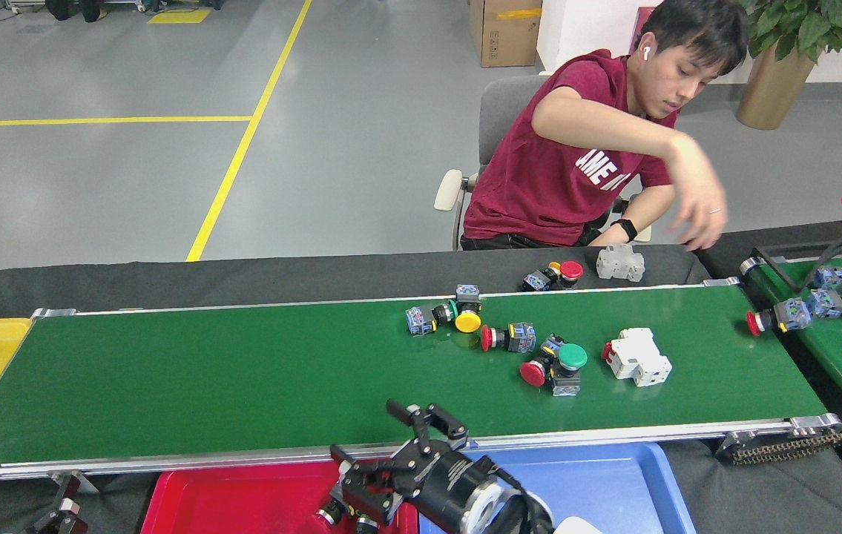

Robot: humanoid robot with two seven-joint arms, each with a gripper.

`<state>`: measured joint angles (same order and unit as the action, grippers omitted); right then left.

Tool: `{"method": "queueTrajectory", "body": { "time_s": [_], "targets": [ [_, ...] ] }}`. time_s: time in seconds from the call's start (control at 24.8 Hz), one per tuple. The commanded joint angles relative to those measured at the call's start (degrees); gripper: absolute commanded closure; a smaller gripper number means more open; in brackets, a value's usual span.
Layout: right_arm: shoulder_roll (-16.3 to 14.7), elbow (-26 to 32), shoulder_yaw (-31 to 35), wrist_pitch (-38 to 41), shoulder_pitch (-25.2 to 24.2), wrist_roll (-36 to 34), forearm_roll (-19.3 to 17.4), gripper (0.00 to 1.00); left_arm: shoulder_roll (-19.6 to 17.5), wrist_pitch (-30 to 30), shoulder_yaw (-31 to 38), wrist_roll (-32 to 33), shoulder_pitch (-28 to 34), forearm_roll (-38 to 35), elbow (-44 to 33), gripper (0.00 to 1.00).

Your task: Pick switch part from conveyor to tray

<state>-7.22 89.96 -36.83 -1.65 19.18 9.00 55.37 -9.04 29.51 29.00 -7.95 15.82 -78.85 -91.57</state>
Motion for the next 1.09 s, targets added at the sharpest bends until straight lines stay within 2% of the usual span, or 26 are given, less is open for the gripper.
{"method": "queueTrajectory", "body": {
  "time_s": [0.0,0.08,0.16,0.24,0.32,0.36,0.48,0.61,0.77,1.05],
  "targets": [
    [-0.87,0.83,5.45,-2.66,1.3,-1.18,0.09,0.01,-0.89,0.28,-2.1,-0.05,-1.14,0.19,-1.6,0.0],
    [-1.93,0.48,10.55,-4.59,0.77,-1.62,0.17,0.01,-1.15,0.11,-5.79,1.89,-4.13,0.01,-2.83,0.0],
    [-3.95,0.39,12.22,-9.07,-0.37,-3.29,1.84,0.02,-1.07,0.02,-10.1,5.93,-8.0,-0.16,-2.74,0.0],
    [-4.56,0.39,12.13,-18.82,-3.27,-11.1,6.76,0.02,-0.8,-0.6,-15.81,9.27,-13.44,-0.25,-0.64,0.0],
    [-5.0,0.48,11.16,-24.98,-6.61,-19.02,8.08,0.01,-0.54,-1.74,-20.12,9.71,-18.54,-0.87,3.41,0.0],
    [-5.7,0.74,10.02,-25.6,-8.63,-20.51,8.08,0.01,-0.45,-3.14,-22.66,9.71,-21.52,-2.18,6.13,0.0],
    [-11.85,2.93,7.21,-21.47,-13.73,-20.16,7.73,0.01,0.08,-7.54,-28.38,9.62,-29.17,-7.37,15.09,0.0],
    [-15.55,6.89,7.56,-14.7,-20.24,-20.08,5.98,0.0,1.22,-8.07,-31.72,9.62,-33.92,-8.07,20.11,0.0],
    [-15.99,6.89,7.56,-12.5,-21.12,-19.73,5.89,0.0,2.98,-9.03,-36.03,9.62,-37.18,-8.95,24.42,0.0],
    [-14.76,6.8,7.56,-11.27,-21.12,-17.35,5.8,0.0,4.47,-10.09,-36.73,9.62,-41.57,-9.65,31.8,0.0]
  ]
}}
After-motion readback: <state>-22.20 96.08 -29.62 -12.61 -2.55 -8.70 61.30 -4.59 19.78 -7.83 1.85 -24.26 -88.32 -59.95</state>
